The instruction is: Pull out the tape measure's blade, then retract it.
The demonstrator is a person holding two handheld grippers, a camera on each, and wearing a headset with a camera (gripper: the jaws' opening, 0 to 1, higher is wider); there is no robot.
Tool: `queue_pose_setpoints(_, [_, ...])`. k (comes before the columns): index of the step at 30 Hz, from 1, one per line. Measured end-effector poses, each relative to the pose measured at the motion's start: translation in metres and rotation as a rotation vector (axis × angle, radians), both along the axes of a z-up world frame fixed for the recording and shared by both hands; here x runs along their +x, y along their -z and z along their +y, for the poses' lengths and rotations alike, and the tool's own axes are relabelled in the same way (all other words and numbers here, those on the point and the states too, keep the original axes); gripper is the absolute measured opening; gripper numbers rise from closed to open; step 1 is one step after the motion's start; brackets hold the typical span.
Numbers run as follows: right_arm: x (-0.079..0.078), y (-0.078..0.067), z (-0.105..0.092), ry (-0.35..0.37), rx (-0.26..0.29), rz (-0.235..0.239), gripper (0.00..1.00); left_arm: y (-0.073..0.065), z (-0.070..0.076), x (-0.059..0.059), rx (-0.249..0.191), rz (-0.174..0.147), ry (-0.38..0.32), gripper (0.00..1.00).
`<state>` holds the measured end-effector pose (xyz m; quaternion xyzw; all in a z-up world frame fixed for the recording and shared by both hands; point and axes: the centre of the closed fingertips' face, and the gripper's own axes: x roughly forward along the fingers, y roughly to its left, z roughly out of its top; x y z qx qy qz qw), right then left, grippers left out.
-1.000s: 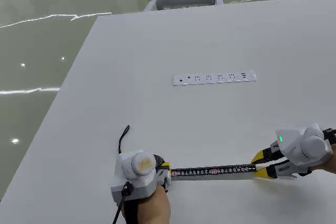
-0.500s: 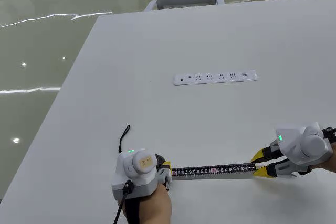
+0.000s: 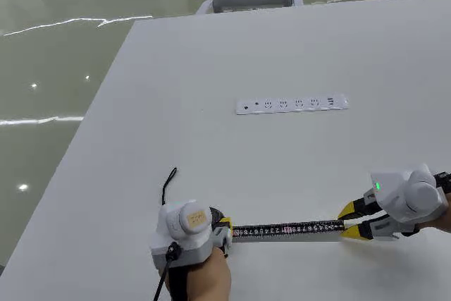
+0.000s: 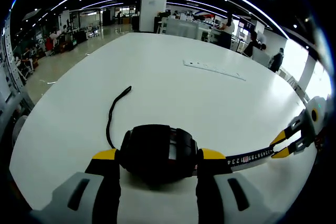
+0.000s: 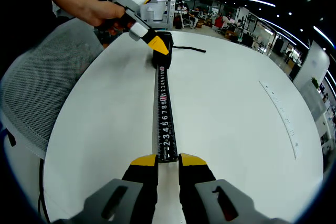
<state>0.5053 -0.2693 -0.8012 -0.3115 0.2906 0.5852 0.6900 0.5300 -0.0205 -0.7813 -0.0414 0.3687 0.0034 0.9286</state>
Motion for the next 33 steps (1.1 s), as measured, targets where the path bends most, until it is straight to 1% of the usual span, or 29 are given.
queue_pose_setpoints(16, [-0.0004,-0.0015,0.0050,-0.002,0.004,-0.001,0.14,0.0005,-0.0004,0.0003,0.001,-0.004,0.008,0.54])
queue_pose_setpoints(19, [-0.0004,-0.0013,0.0052,-0.003,0.005,-0.001,0.14,0.0010,-0.0004,0.0005,0.002,0.002,0.008,0.54])
queue_pose_setpoints(33, [-0.0003,-0.0021,0.0087,-0.003,0.009,-0.002,0.14,0.0009,-0.0006,0.0003,0.006,0.005,0.016,0.54])
